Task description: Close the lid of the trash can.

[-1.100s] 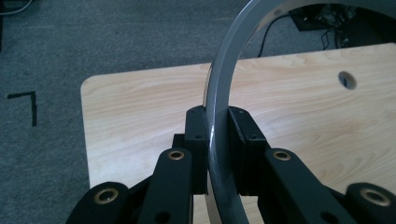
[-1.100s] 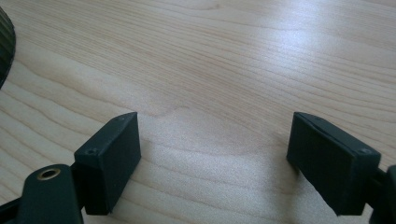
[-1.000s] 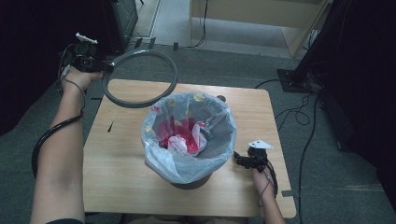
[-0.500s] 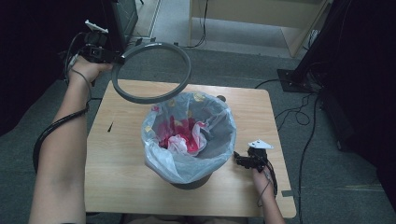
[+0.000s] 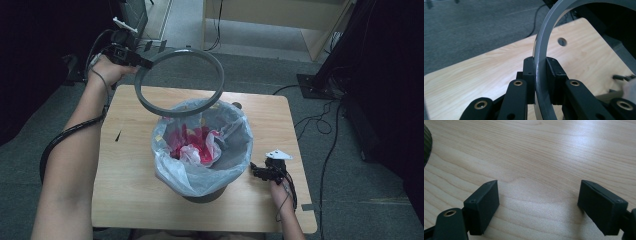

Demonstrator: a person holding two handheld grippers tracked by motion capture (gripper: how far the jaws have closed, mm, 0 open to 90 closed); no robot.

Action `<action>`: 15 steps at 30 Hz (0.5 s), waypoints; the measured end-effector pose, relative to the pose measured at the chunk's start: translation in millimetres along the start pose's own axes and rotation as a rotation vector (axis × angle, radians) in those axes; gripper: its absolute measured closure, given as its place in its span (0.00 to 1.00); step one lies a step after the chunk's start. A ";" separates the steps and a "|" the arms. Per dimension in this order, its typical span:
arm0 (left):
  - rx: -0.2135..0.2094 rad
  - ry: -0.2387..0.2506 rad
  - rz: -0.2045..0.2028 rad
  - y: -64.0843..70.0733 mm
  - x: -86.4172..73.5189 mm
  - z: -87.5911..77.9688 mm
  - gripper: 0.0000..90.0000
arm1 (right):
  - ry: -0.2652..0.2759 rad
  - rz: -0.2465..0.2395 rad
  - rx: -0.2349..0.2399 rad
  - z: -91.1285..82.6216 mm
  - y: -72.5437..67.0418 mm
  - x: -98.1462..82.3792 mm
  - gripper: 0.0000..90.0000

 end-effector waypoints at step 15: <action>-0.105 -0.021 0.121 47.9 -4.2 6.6 0.89 | 0.000 -0.001 0.000 0.0 0.0 0.0 0.19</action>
Point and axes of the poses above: each handheld gripper's, and its own axes: z roughly forward along the jaws, x roughly out of its top, y roughly to its right, the point moved 3 cm from there along z, roughly forward along the jaws, and after that the axes turned 1 degree about x, right-handed, at the moved point
